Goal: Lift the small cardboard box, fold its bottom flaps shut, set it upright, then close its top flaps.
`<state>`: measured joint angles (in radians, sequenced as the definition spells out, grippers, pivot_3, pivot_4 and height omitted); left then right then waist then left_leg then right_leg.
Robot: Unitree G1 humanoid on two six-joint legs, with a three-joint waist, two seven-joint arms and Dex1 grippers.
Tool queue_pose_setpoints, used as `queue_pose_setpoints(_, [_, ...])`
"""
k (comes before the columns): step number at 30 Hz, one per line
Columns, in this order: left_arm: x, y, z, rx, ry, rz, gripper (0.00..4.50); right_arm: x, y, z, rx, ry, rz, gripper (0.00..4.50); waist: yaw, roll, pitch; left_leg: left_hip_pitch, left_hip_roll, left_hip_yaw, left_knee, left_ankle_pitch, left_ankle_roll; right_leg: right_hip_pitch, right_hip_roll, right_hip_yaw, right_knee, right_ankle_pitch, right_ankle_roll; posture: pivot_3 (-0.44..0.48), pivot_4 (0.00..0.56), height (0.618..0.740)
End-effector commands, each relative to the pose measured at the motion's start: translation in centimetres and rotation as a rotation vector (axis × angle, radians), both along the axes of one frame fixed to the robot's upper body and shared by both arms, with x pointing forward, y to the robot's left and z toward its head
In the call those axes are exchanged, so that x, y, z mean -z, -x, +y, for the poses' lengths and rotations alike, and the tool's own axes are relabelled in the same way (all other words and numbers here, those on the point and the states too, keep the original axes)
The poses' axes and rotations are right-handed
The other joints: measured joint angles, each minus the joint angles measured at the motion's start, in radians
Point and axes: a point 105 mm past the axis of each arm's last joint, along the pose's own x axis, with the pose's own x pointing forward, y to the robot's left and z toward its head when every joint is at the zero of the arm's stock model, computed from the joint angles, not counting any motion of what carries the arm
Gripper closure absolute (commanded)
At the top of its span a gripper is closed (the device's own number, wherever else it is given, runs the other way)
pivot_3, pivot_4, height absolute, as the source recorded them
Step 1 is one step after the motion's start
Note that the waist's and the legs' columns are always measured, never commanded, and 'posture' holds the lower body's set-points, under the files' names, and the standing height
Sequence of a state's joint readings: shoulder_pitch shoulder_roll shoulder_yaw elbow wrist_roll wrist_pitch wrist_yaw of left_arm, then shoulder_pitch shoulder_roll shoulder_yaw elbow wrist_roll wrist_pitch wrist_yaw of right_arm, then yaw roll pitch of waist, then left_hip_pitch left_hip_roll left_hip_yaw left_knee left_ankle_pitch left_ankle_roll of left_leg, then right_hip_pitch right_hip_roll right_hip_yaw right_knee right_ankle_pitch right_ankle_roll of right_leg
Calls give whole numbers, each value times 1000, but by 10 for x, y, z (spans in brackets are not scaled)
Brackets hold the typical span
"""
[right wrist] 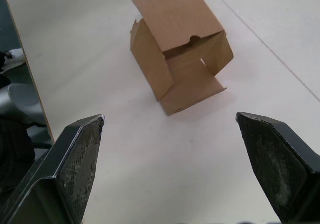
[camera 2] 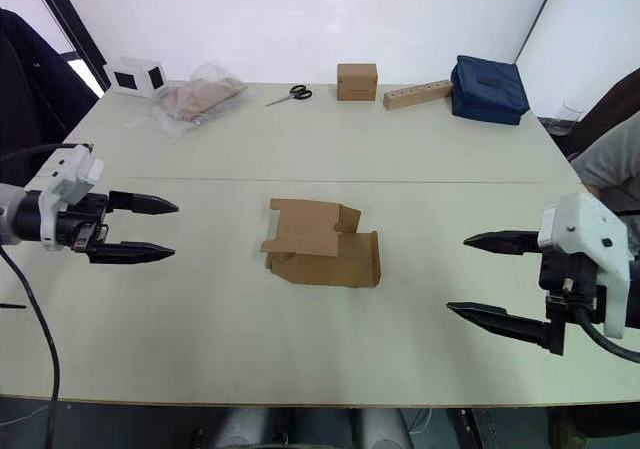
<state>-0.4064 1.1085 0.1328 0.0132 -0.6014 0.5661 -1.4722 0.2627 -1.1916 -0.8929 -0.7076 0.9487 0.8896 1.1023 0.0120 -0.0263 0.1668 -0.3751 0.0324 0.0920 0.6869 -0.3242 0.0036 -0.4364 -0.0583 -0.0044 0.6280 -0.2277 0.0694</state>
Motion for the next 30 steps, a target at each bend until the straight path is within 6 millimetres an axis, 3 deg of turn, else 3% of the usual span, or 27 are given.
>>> queue_pose_setpoints(1, [-10,1,-2,0,4,-55,13,-2,-1,3,-9,-7,-9,20,0,0,0,0,0,0,0,0,0,0,0,0,0,0,0,0,150,740])
queue_pose_setpoints(12, [-4,0,-6,12,18,-11,13,4,-3,12,-3,-32,-17,20,0,0,0,0,0,0,0,0,0,0,0,0,1,0,0,0,150,740])
queue_pose_setpoints(16, [-4,-7,-12,-28,81,48,13,11,0,2,18,-37,-11,20,3,-1,0,0,0,-1,0,0,0,1,1,0,1,0,0,0,150,740])
queue_pose_setpoints(21, [5,-16,-30,-83,272,340,13,15,-1,3,11,-35,-20,20,-1,-1,0,1,-1,-1,0,0,0,3,1,0,1,0,1,0,150,740])
queue_pose_setpoints(25, [34,-18,-57,-138,404,749,13,18,-5,10,10,-32,-45,20,-3,-1,0,2,-1,-3,1,0,0,3,2,0,1,0,1,0,150,740])
queue_pose_setpoints(30, [47,-17,-75,-144,442,960,13,22,-3,22,0,-37,-52,20,-8,-3,1,1,-1,-6,1,0,0,3,5,0,2,1,4,0,150,740])
